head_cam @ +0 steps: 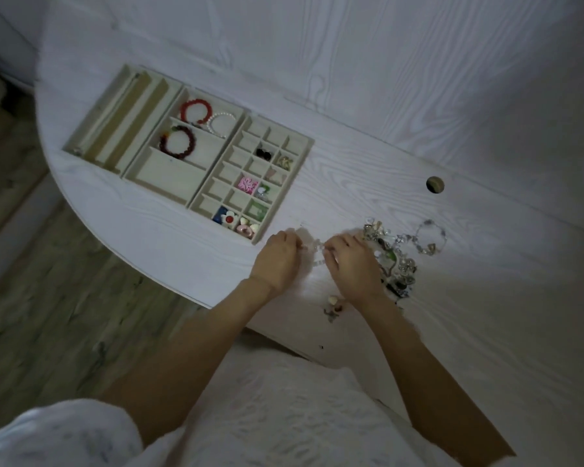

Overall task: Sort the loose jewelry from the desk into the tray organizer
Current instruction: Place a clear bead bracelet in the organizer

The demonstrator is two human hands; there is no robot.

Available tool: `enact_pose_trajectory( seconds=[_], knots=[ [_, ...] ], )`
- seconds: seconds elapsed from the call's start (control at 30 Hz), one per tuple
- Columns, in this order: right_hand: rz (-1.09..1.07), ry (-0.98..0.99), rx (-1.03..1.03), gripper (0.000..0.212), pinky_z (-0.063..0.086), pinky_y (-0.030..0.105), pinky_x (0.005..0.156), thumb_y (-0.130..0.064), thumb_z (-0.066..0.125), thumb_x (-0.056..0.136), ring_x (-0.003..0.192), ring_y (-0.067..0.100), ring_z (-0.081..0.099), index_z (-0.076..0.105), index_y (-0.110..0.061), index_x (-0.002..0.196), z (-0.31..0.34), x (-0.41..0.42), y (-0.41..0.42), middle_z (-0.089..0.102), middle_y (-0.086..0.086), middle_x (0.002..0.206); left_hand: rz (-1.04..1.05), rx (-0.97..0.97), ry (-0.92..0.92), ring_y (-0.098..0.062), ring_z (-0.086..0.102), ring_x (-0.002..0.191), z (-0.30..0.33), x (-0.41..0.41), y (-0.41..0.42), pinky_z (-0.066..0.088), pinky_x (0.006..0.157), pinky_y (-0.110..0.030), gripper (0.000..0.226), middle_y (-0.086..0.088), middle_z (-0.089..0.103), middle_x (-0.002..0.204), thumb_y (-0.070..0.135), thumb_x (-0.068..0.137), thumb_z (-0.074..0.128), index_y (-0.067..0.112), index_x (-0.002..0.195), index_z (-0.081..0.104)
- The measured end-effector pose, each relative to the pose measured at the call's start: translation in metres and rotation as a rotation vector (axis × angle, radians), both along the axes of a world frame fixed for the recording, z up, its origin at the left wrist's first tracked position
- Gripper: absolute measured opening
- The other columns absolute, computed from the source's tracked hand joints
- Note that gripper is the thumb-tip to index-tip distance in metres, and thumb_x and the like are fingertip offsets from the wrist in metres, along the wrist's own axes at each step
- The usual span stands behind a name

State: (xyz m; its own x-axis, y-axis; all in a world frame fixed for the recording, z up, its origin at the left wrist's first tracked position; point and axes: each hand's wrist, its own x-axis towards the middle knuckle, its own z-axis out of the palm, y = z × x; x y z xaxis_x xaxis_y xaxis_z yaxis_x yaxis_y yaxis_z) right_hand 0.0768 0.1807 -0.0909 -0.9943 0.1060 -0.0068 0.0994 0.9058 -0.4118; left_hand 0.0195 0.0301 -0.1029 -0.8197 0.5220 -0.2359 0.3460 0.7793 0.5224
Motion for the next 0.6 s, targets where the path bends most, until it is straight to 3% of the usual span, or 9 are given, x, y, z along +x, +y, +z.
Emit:
enact_pose_trajectory(
  seconds=[0.1, 0.2, 0.3, 0.37, 0.47, 0.6],
  knots=[
    [-0.049, 0.014, -0.264, 0.016, 0.047, 0.034, 0.069, -0.017, 0.051, 0.094, 0.079, 0.022, 0.059, 0.062, -0.006, 0.095, 0.026, -0.018, -0.007, 0.066, 0.006, 0.085, 0.081, 0.195, -0.066, -0.025, 0.049, 0.085, 0.021, -0.001, -0.010, 0.028, 0.067, -0.026, 0.012, -0.012, 0.053, 0.092, 0.012, 0.097, 0.045, 0.004, 0.095, 0.054],
    [-0.055, -0.043, -0.467, 0.012, 0.048, 0.027, 0.067, -0.018, 0.053, 0.095, 0.073, 0.014, 0.061, 0.061, -0.010, 0.099, 0.057, -0.052, -0.024, 0.067, 0.000, 0.082, 0.314, 0.461, -0.314, -0.017, 0.050, 0.077, 0.051, -0.017, -0.029, 0.037, 0.068, -0.027, 0.019, -0.005, 0.054, 0.084, 0.023, 0.099, 0.046, 0.009, 0.089, 0.053],
    [-0.065, -0.109, -0.600, 0.013, 0.047, 0.016, 0.065, -0.019, 0.056, 0.093, 0.074, 0.005, 0.059, 0.062, -0.011, 0.103, 0.074, -0.100, -0.051, 0.063, -0.007, 0.087, 0.619, 0.733, -0.462, -0.013, 0.061, 0.074, 0.074, -0.051, -0.057, 0.049, 0.070, -0.029, 0.009, -0.003, 0.065, 0.083, 0.014, 0.097, 0.050, 0.013, 0.090, 0.056],
    [-0.088, -0.177, -0.732, 0.013, 0.053, 0.022, 0.067, -0.015, 0.059, 0.091, 0.078, 0.005, 0.061, 0.061, -0.013, 0.104, 0.073, -0.136, -0.074, 0.062, -0.007, 0.096, 0.771, 0.850, -0.483, -0.013, 0.063, 0.074, 0.078, -0.081, -0.080, 0.051, 0.069, -0.026, 0.006, -0.001, 0.066, 0.082, 0.010, 0.095, 0.054, 0.015, 0.093, 0.058],
    [-0.161, -0.282, -0.950, 0.015, 0.052, 0.023, 0.056, -0.009, 0.062, 0.089, 0.073, 0.013, 0.065, 0.057, -0.015, 0.101, 0.062, -0.181, -0.103, 0.061, 0.008, 0.115, 0.865, 0.877, -0.450, -0.013, 0.062, 0.077, 0.071, -0.123, -0.111, 0.050, 0.065, -0.019, 0.013, -0.003, 0.065, 0.091, 0.009, 0.091, 0.060, 0.017, 0.101, 0.058],
    [-0.183, -0.310, -0.967, 0.014, 0.054, 0.026, 0.057, -0.006, 0.058, 0.091, 0.074, 0.019, 0.065, 0.055, -0.013, 0.103, 0.054, -0.219, -0.129, 0.058, 0.010, 0.116, 0.810, 0.781, -0.393, -0.010, 0.062, 0.081, 0.059, -0.162, -0.136, 0.051, 0.065, -0.016, 0.021, 0.000, 0.062, 0.094, 0.004, 0.089, 0.060, 0.014, 0.108, 0.059]
  ],
)
